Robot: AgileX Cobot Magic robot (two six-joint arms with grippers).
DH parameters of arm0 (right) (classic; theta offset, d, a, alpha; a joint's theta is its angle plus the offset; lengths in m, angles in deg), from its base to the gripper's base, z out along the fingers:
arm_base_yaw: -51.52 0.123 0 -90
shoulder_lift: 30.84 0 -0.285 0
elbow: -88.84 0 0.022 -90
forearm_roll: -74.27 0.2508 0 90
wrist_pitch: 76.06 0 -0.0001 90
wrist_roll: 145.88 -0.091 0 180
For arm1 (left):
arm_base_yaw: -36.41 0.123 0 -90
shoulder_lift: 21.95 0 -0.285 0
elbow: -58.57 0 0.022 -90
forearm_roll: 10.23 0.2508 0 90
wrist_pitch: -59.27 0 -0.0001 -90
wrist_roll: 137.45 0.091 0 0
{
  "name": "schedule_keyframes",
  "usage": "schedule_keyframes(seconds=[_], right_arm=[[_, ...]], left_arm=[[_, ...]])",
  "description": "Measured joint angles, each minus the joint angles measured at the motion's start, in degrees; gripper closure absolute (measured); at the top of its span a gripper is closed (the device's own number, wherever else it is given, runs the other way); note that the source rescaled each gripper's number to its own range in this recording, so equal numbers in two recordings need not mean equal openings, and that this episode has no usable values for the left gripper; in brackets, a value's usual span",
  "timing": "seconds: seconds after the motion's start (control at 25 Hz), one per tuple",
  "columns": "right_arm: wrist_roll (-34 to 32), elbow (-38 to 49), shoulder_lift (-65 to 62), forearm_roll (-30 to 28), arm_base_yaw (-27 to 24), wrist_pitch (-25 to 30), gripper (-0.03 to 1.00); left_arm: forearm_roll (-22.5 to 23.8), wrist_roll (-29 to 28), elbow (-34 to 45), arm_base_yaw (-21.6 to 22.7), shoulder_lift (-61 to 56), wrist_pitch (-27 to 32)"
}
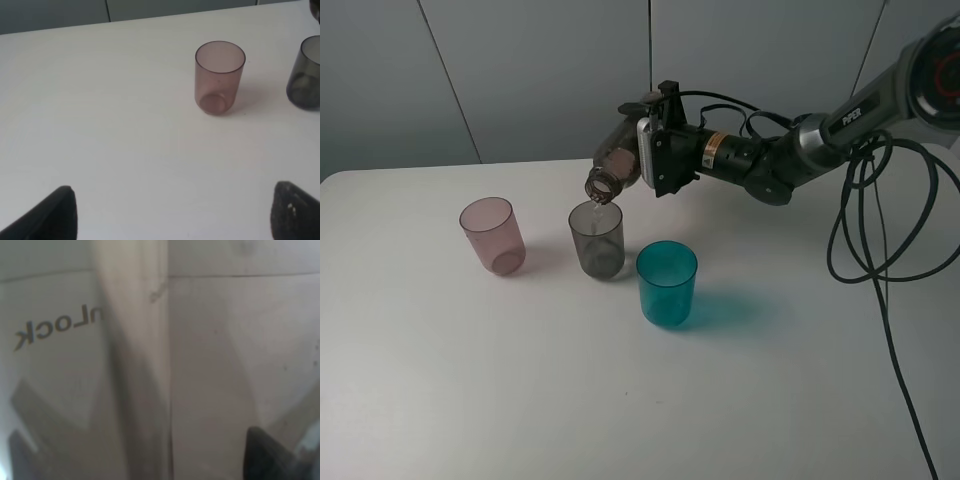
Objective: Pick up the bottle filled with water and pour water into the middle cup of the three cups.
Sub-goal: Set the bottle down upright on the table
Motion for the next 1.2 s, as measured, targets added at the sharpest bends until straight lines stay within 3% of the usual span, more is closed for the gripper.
schedule_keyframes(seconds=[1.2], right_arm=[[3.8,-0.3,0.0,-0.6,0.0,-0.2,0.96]], left_arm=[[0.0,0.0,0.0,0.0,0.0,0.0]])
